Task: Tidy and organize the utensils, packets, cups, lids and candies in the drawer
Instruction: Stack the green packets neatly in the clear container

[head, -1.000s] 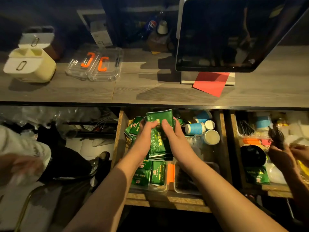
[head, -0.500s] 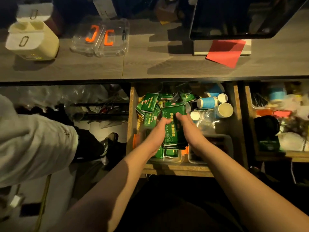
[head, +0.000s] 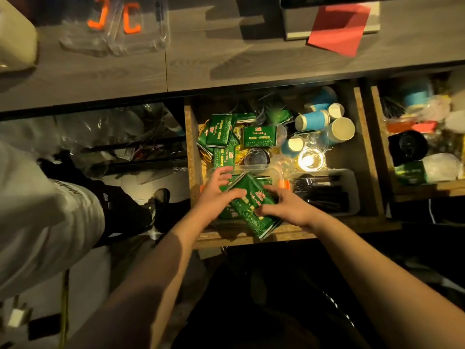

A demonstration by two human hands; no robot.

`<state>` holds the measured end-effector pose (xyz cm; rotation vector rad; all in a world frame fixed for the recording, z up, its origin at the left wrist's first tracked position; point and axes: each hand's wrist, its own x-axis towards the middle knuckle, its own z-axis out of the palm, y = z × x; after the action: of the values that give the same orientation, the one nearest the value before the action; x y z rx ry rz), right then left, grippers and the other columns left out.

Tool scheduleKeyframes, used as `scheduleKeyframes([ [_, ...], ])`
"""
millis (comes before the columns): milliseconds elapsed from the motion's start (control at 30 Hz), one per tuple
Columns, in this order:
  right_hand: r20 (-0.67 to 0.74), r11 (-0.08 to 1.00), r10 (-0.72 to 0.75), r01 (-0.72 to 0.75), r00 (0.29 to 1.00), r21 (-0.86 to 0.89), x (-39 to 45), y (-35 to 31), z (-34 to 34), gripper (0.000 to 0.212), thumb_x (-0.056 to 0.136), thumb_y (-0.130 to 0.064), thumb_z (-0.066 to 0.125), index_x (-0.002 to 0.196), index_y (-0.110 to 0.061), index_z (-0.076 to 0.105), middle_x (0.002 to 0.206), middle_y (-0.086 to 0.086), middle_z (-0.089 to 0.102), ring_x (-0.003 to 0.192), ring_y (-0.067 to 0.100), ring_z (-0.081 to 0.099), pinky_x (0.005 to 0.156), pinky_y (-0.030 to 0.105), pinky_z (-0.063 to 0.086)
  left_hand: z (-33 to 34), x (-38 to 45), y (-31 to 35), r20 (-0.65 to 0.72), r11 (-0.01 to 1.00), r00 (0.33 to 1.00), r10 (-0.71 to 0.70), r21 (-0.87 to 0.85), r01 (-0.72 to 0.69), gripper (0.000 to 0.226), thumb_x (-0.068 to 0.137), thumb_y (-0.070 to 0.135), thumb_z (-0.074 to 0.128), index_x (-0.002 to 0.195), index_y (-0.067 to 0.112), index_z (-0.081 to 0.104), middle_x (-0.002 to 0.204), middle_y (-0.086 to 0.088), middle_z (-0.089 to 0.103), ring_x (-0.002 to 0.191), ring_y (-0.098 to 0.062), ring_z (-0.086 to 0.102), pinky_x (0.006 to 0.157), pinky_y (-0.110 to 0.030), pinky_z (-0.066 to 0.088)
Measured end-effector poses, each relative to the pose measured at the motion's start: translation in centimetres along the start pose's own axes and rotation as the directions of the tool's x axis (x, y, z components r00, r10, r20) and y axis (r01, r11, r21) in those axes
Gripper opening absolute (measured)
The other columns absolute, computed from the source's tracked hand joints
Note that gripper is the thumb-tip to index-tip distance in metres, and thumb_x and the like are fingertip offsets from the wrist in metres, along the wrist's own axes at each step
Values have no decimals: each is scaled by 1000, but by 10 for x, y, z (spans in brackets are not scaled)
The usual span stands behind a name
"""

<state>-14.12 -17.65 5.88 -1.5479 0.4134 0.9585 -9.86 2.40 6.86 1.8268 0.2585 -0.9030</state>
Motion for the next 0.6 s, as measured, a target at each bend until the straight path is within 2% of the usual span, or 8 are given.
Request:
scheduleKeyframes([
  [67,140,973,20,13,990,-230,2,-14,-13,69,78,-14,80,139,-16,47,118,6,67,104,21,67,96,34,54,-16,9,10,187,973,979,86,198,-123,67,72,32,87,127,42,51,143,8,43,136,-19,42,114,-48,37],
  [133,204,916,13,70,979,-395,1,-31,-18,66,76,-14,81,135,-16,52,114,7,69,102,23,68,95,36,54,-19,10,28,383,932,924,25,324,-160,71,72,24,89,132,37,53,134,8,51,126,-18,51,109,-43,44],
  [233,193,907,-41,118,980,-404,-2,-47,-27,61,74,-5,82,124,-13,48,112,12,67,99,29,68,87,38,58,-13,10,41,442,863,894,-79,478,-160,70,72,20,89,133,25,55,115,8,65,105,-14,62,93,-29,51],
  [333,-20,953,-211,201,977,-228,-10,-47,-39,73,69,-23,88,127,-19,45,122,5,58,104,25,64,84,36,58,-14,7,39,368,972,930,-14,225,-74,47,76,12,85,116,25,65,102,7,73,95,-12,68,75,-19,50],
  [400,-207,971,-235,222,950,-83,-14,-38,-39,93,60,-54,87,137,-29,41,135,1,51,117,23,58,96,44,54,-9,1,33,216,1000,976,-1,30,-6,45,77,15,84,114,29,63,108,5,72,104,-14,68,83,-22,51],
  [433,-225,979,-192,201,955,19,-15,-33,-36,100,57,-62,85,141,-33,38,141,1,50,121,23,57,99,47,51,-4,-1,28,137,998,990,-20,-49,27,52,75,19,86,118,29,60,114,3,71,109,-16,66,90,-26,51],
  [533,-164,971,-137,165,977,172,-15,-18,-24,100,61,-54,87,145,-33,37,138,3,57,116,23,64,98,50,52,17,-9,16,100,960,985,-142,-229,162,103,51,37,96,142,25,48,130,0,65,120,-19,61,110,-42,42],
  [600,-179,953,-190,225,965,201,-17,-18,-23,73,69,-32,84,134,-32,49,123,5,68,108,24,68,96,51,54,22,-12,12,213,932,959,-187,-270,242,119,46,37,98,149,23,40,133,-2,65,123,-18,60,115,-42,37],
])
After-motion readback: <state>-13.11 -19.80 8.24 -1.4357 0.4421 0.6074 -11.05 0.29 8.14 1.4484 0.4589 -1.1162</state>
